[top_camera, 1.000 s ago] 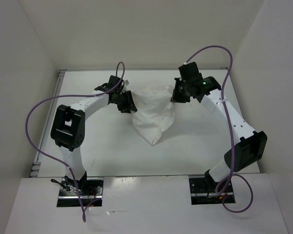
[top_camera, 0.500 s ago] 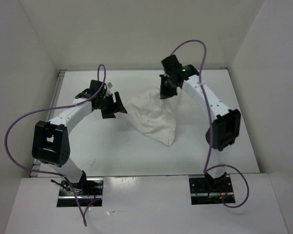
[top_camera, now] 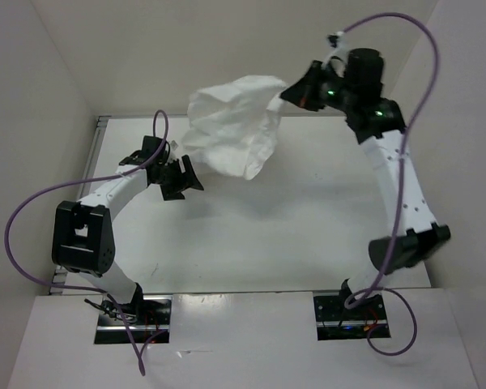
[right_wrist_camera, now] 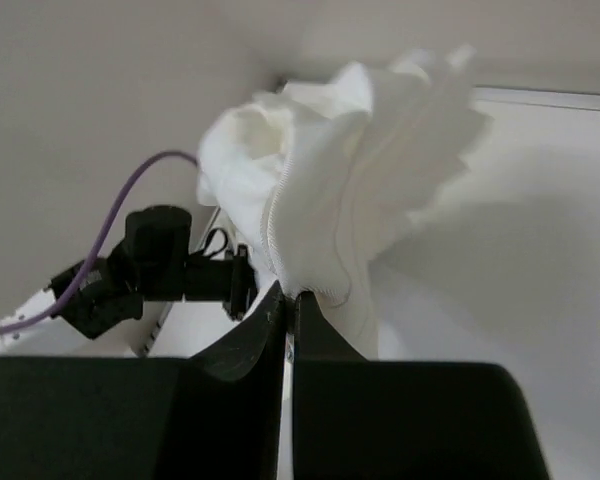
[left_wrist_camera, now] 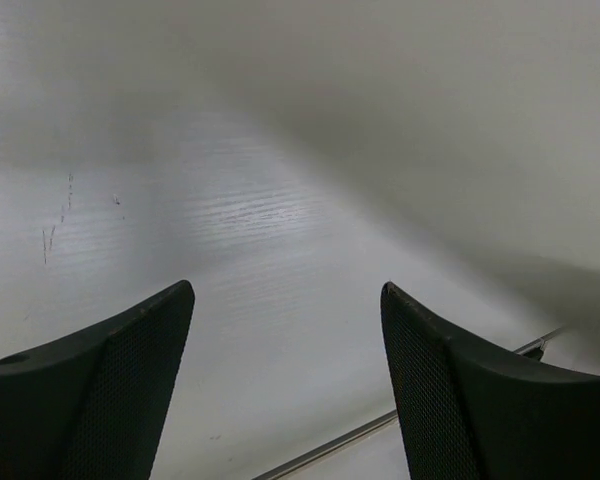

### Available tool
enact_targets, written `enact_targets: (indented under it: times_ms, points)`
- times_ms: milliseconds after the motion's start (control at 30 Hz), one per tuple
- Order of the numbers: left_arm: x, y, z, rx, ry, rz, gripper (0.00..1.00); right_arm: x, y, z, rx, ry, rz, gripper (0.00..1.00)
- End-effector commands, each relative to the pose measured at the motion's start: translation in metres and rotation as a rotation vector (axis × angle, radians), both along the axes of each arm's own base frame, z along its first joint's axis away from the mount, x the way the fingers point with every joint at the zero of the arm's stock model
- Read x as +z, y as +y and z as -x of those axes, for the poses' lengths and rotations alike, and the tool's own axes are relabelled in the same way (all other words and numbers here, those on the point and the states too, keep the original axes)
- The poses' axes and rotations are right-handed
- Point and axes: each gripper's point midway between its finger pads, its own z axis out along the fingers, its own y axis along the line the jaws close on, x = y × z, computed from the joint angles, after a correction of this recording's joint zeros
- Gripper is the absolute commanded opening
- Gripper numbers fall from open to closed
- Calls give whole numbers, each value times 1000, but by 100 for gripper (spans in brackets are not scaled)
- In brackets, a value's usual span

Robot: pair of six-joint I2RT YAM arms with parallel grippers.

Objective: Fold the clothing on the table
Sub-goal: Flatten the skirt out

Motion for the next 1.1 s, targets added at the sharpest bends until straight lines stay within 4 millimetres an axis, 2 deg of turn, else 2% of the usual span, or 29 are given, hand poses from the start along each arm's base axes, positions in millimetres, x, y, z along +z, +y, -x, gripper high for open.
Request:
enact_targets:
  times_ms: [0,33,67,100,133,200,233,300,333,400,467,500,600,633,700,800,933,1000,1067]
  points:
    - [2,3,3,-5,-15,-1,82,4,-44,0,-34,-22,-133,0]
    - [-1,2,6,-10,-3,6,82,-19,-50,2,-42,46,-124,0]
    - [-4,3,9,-10,6,4,82,-76,-61,1,-63,187,-92,0]
    - [-6,1,10,-15,16,11,82,-103,-66,12,-70,269,-83,0]
    - [-10,2,13,-15,28,9,82,-168,-74,29,-106,437,-64,0]
    - [-9,0,11,-12,23,22,82,-228,-96,52,-208,600,-38,0]
    - [-13,-3,16,-23,35,21,82,-266,-101,80,-236,702,-16,0]
    - [-12,-12,17,-38,26,37,82,-292,-110,106,-292,793,-6,0]
    - [-12,-27,22,-85,33,68,82,-299,-112,122,-321,826,-10,0]
    - [-14,-46,25,-139,39,115,82,-299,-116,128,-348,826,-22,0]
    - [-24,-73,37,-212,85,139,82,-290,-112,130,-329,812,-48,0]
    - [-31,-83,40,-234,108,147,82,-283,-104,131,-282,815,-91,0]
    - [-37,-116,49,-298,135,166,82,-266,-80,131,-150,786,-144,0]
    - [-40,-134,54,-338,148,176,81,-257,-60,133,-64,782,-159,0]
    - [-42,-139,58,-352,157,163,81,-258,-58,128,-91,760,-134,0]
    - [-47,-137,60,-332,173,127,81,-271,-63,124,-129,777,-97,0]
    - [-57,-132,69,-304,201,99,80,-279,-65,130,-141,804,-86,0]
    - [-57,-135,72,-315,201,98,75,-280,-67,129,-144,796,-76,0]
    - [-64,-136,78,-323,229,87,65,-281,-70,129,-166,793,-63,0]
